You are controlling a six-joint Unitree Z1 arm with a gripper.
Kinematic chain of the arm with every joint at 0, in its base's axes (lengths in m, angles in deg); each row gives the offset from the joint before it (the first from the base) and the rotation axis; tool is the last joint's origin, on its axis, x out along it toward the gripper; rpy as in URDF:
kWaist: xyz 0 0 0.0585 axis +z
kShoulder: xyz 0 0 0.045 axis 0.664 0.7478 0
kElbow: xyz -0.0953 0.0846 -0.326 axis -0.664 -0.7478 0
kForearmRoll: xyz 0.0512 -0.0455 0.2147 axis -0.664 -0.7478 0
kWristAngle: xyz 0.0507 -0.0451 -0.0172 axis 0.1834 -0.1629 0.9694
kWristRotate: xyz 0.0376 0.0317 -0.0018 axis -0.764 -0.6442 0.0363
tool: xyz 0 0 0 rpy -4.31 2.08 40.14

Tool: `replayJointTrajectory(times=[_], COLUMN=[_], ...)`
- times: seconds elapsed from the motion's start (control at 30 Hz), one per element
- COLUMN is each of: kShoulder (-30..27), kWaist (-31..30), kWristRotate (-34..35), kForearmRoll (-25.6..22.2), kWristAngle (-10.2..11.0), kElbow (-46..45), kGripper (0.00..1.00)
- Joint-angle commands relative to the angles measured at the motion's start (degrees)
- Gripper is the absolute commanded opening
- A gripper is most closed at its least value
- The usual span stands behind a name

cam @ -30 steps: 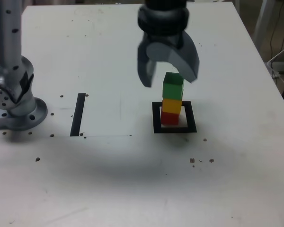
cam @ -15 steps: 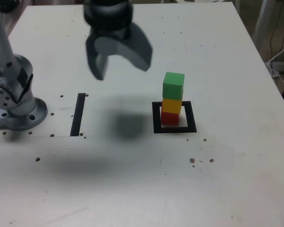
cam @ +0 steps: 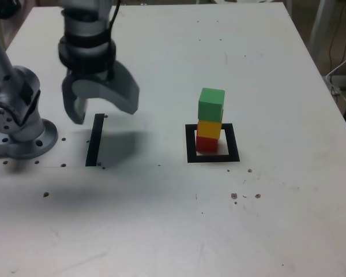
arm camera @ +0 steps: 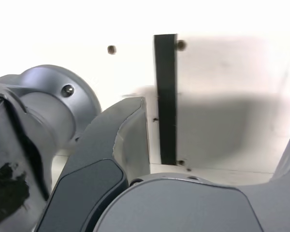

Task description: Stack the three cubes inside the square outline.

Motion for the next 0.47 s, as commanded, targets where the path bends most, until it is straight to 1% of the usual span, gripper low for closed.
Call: replayJointTrajectory(times=[0.0,0.43], kShoulder=[-0.6,-1.1], kWaist=[0.0,0.0], kWristRotate=[0.2,0.3], kForearmRoll=[0.9,3.7], kWristAngle=[-0.5,-2.2], kElbow=[-1.5,-6.3], kGripper=[0.99,0.99])
